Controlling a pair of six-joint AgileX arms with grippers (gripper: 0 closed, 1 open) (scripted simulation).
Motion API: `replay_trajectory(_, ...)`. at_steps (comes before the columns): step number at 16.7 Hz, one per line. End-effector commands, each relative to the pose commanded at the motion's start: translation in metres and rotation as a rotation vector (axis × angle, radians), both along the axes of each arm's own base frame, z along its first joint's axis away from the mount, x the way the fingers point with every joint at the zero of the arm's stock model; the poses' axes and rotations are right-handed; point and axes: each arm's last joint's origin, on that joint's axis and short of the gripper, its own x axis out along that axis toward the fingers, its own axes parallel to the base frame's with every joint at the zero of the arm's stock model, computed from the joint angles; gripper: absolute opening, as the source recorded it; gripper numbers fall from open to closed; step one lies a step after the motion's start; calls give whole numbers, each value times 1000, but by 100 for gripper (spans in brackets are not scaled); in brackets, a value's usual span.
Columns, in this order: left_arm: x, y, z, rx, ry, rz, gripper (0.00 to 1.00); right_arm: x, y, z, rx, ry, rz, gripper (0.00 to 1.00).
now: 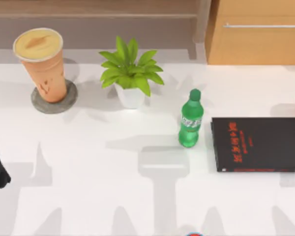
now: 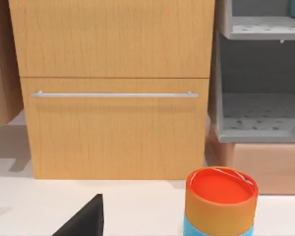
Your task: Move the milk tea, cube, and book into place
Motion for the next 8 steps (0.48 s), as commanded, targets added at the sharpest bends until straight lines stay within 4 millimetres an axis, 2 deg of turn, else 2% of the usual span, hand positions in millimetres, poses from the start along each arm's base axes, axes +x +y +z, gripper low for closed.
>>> replay_trajectory(4,0,0,0,0,0,0,100,0,0,2,0,-3,0,100)
replay_trajectory(6,0,0,0,0,0,0,100,1,-2,13,-1,-14,0,100)
replay_trajectory(8,0,0,0,0,0,0,100,4,-4,33,-4,-32,-2,100)
